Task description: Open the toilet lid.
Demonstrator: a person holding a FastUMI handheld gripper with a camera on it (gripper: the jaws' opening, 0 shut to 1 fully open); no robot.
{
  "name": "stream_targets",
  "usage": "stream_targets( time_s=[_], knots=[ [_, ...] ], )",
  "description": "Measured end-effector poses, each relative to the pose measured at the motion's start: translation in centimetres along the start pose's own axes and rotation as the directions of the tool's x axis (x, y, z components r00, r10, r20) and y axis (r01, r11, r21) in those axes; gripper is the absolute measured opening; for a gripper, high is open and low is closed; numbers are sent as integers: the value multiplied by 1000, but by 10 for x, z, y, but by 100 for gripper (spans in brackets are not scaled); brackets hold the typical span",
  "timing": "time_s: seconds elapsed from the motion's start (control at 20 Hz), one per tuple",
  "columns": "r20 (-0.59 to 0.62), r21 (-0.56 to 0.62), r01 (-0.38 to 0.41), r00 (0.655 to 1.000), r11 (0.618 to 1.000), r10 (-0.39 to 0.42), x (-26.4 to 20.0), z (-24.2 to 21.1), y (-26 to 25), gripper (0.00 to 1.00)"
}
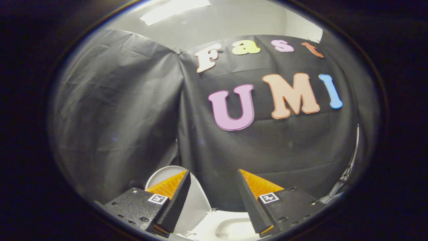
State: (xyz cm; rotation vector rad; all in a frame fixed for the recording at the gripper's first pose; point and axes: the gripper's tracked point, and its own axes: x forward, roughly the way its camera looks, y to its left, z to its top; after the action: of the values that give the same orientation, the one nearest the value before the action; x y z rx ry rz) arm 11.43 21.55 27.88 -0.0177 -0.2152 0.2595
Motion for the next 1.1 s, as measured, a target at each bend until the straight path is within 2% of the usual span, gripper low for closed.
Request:
stream_targets(
  time_s=[0.3, 0.5, 0.6, 0.85, 1.1],
  knots=[
    [25, -5, 19, 1000, 1000, -19, -34, 7, -129, 88],
    [149, -3, 18, 989, 1000, -17, -78, 26, -204, 91],
    [191, -4, 45, 981, 999, -44, -102, 27, -243, 91],
    [175, -74, 131, 978, 989, -116, -154, -7, -315, 91],
    [117, -20, 214, 971, 977, -210, -197, -51, -364, 91]
  ],
)
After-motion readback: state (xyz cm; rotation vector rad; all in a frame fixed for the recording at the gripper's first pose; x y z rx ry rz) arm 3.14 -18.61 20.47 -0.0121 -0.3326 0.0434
